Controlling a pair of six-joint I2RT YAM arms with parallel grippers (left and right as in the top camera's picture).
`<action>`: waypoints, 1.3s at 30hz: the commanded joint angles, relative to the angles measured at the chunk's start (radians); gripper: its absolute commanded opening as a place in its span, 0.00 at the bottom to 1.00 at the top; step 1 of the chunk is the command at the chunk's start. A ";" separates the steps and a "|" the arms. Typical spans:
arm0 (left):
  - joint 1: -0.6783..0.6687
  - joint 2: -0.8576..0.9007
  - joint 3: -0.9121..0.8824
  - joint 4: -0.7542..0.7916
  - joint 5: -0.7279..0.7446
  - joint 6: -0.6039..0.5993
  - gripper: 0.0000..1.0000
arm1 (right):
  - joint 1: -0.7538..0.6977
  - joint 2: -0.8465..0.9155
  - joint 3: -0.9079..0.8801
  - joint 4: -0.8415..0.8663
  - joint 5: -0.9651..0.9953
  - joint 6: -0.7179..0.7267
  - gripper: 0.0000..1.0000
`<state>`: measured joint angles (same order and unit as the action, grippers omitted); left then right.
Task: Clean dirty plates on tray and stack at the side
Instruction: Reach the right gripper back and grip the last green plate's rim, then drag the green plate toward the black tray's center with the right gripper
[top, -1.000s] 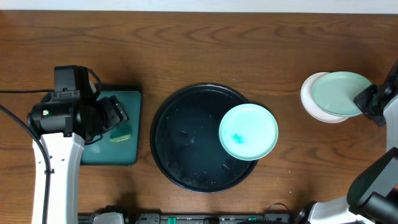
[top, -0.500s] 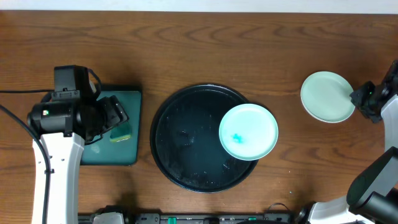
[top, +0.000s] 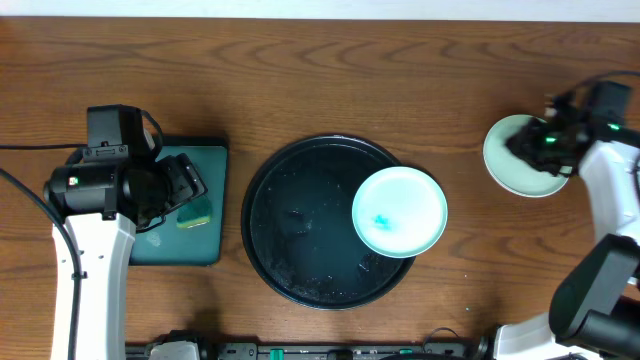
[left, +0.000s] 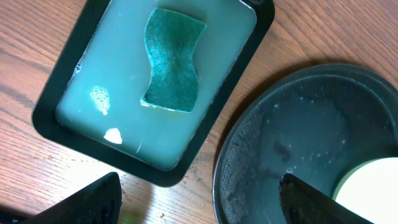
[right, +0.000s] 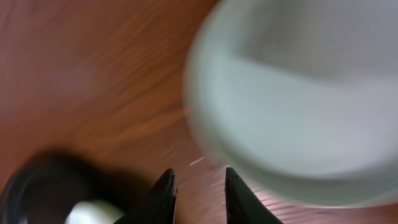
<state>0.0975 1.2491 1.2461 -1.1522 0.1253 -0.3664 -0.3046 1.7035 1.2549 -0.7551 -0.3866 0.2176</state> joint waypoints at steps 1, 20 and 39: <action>0.002 0.004 0.016 -0.002 -0.006 0.006 0.81 | 0.098 -0.014 -0.005 -0.042 -0.090 -0.050 0.21; 0.002 0.005 0.016 -0.002 -0.006 0.006 0.81 | 0.375 -0.014 -0.010 -0.401 0.192 0.144 0.33; 0.002 0.005 0.016 0.001 -0.005 0.006 0.81 | 0.411 -0.014 -0.301 0.011 0.245 0.136 0.42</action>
<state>0.0975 1.2491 1.2461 -1.1515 0.1249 -0.3664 0.1013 1.7031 0.9680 -0.7776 -0.1246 0.3637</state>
